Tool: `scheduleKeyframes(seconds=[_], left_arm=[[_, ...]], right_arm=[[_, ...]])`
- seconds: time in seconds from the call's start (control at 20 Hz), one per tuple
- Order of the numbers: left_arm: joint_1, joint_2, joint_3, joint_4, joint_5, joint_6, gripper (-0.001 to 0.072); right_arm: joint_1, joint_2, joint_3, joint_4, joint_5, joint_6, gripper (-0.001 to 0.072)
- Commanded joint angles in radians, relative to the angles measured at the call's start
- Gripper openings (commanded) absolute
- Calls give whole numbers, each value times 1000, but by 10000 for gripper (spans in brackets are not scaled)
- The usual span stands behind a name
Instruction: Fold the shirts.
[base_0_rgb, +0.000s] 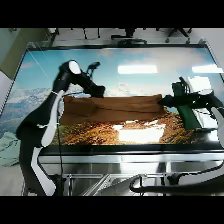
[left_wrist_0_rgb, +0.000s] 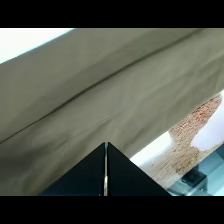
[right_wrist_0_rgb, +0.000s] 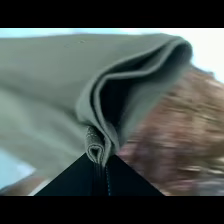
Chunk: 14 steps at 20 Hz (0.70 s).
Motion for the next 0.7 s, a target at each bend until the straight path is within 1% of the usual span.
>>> scheduleKeyframes(seconds=[0.0,0.1,0.2,0.35,0.4,0.5,0.6,0.65], left_arm=[[-158,-101,1,-1,133,-1,20],[-232,-155,2,-1,213,-6,20],[-278,-193,3,-3,295,-43,20],[-301,-200,8,-4,330,-57,20],[-295,-192,37,-3,304,-57,20],[-266,-161,130,-4,202,-57,20],[-216,-69,172,-4,125,-57,20],[-176,10,158,-3,111,-55,20]], right_arm=[[-1,107,120,18,190,107,22],[-1,174,166,60,261,149,22],[-1,237,182,90,280,151,22],[-1,277,182,87,287,177,22],[1,277,182,87,298,177,22],[7,274,182,90,303,178,22],[18,274,182,120,303,187,23],[29,274,182,156,302,187,22]])
